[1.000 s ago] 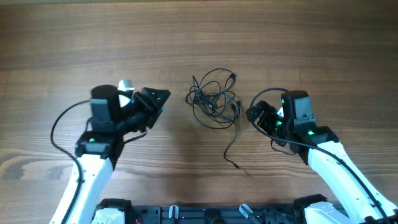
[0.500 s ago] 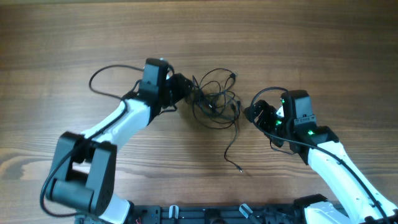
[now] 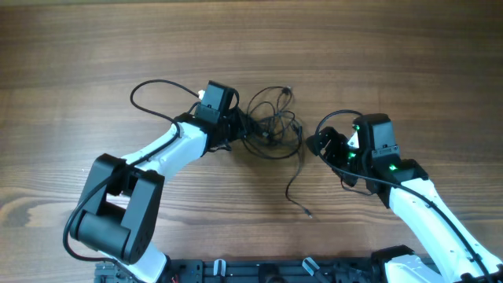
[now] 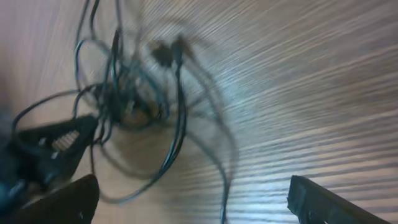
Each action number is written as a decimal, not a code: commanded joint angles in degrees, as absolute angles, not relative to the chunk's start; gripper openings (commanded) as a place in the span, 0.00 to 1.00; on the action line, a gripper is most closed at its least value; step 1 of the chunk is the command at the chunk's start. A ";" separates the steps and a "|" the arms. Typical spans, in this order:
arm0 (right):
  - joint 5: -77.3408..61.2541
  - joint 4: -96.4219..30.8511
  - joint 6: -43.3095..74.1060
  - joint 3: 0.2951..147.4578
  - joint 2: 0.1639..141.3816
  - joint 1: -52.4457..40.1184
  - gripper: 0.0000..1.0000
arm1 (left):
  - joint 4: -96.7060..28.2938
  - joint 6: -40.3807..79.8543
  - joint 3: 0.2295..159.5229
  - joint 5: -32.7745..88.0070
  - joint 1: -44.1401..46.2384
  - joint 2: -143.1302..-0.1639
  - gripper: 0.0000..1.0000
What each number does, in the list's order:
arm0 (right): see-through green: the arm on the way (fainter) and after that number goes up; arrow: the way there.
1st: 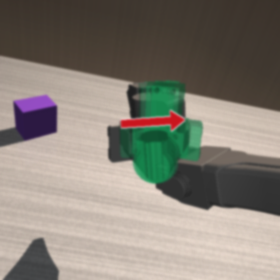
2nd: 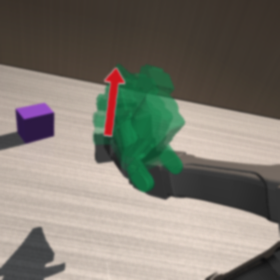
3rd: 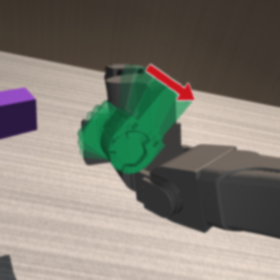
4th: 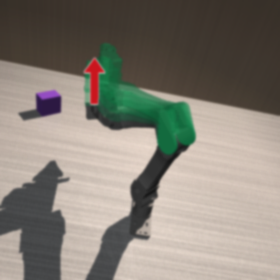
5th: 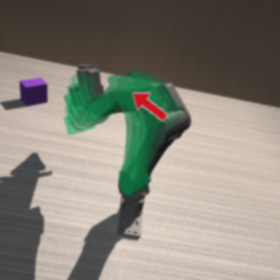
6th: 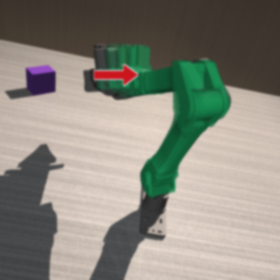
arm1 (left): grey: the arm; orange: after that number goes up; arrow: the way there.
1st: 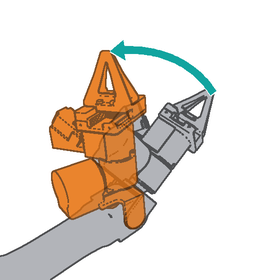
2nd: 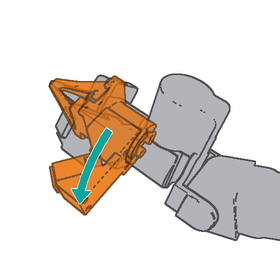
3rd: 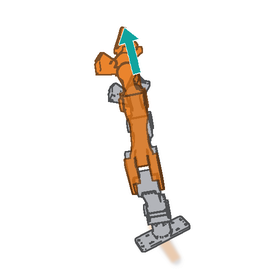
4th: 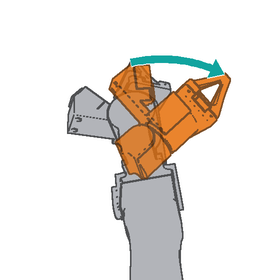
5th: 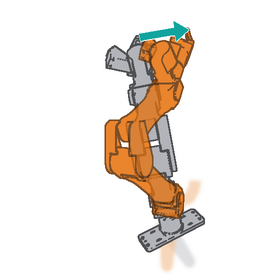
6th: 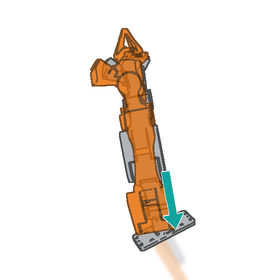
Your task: Untangle cables
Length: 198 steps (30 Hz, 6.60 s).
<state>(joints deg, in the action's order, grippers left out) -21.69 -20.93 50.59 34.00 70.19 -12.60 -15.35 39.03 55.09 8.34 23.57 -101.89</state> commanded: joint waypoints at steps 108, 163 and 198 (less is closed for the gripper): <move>-32.38 -21.80 26.57 34.17 59.88 4.60 1.00 | -21.04 16.97 55.53 50.35 28.62 -89.17 0.08; 0.71 -8.58 2.94 34.17 77.87 -35.55 0.42 | -29.02 57.41 55.51 20.97 18.61 -92.38 1.00; -43.99 -1.85 17.34 49.01 52.21 -18.09 0.04 | -26.02 30.44 55.51 35.38 28.38 -92.38 0.04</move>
<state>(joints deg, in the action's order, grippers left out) -40.62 -6.22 12.38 48.25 56.47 -20.45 -23.44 31.35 55.42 42.39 27.44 -92.31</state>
